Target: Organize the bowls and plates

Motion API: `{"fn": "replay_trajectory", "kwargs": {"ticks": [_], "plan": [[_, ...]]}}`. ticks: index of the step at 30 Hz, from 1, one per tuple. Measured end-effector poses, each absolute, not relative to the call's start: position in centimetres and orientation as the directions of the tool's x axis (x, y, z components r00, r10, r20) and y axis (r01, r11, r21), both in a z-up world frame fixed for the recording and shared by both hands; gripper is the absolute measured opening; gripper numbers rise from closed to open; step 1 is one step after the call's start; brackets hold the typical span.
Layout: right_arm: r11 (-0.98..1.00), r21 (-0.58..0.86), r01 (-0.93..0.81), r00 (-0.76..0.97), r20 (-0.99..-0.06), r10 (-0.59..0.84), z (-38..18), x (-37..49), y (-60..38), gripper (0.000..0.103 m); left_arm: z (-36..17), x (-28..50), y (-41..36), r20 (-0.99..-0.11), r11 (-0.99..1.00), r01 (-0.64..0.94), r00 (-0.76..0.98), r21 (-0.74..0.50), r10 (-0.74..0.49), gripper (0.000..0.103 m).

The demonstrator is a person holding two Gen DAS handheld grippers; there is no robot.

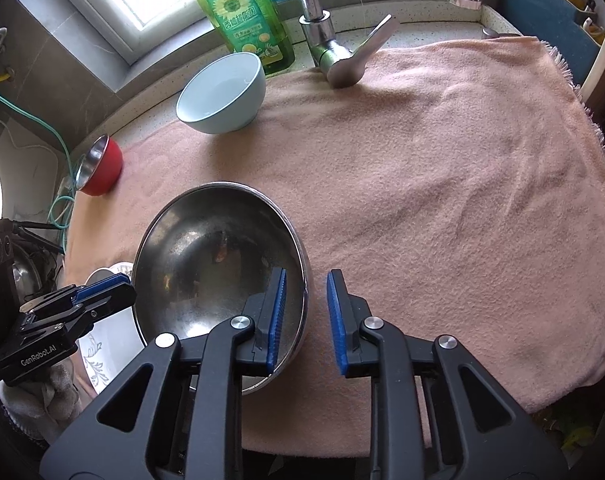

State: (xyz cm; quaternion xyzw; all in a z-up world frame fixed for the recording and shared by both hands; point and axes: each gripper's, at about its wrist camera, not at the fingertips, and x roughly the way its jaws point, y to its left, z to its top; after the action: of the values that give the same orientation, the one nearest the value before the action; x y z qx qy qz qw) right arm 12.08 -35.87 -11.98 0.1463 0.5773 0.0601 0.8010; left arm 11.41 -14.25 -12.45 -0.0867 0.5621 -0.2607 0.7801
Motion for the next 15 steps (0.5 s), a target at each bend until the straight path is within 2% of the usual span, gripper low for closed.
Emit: {"fn": "replay_trajectory", "kwargs": {"ticks": [2, 8, 10, 11, 15], "plan": [[0.949, 0.306, 0.072, 0.353, -0.898, 0.263, -11.1, 12.2, -35.9, 0.043, -12.1, 11.5, -13.7, -0.828, 0.85, 0.307, 0.243, -0.428, -0.505, 0.023], [0.948, 0.318, 0.013, 0.409, -0.867, 0.285, -8.3, 12.8, -33.7, 0.044, -11.3, 11.8, -11.5, -0.82, 0.865, 0.289, 0.297, -0.411, -0.489, 0.033], [0.946, 0.325, -0.009, 0.421, -0.856, 0.299, -7.4, 13.2, -32.5, 0.047, -11.0, 11.9, -10.4, -0.82, 0.874, 0.274, 0.317, -0.403, -0.477, 0.048], [0.944, 0.329, -0.022, 0.428, -0.85, 0.306, -7.0, 13.4, -31.9, 0.048, -10.8, 12.0, -9.8, -0.818, 0.88, 0.262, 0.335, -0.396, -0.467, 0.05], [0.933, 0.353, -0.075, 0.44, -0.828, 0.348, -5.4, 14.6, -29.1, 0.049, -10.3, 12.9, -6.9, -0.817, 0.903, 0.215, 0.386, -0.371, -0.428, 0.051]]}}
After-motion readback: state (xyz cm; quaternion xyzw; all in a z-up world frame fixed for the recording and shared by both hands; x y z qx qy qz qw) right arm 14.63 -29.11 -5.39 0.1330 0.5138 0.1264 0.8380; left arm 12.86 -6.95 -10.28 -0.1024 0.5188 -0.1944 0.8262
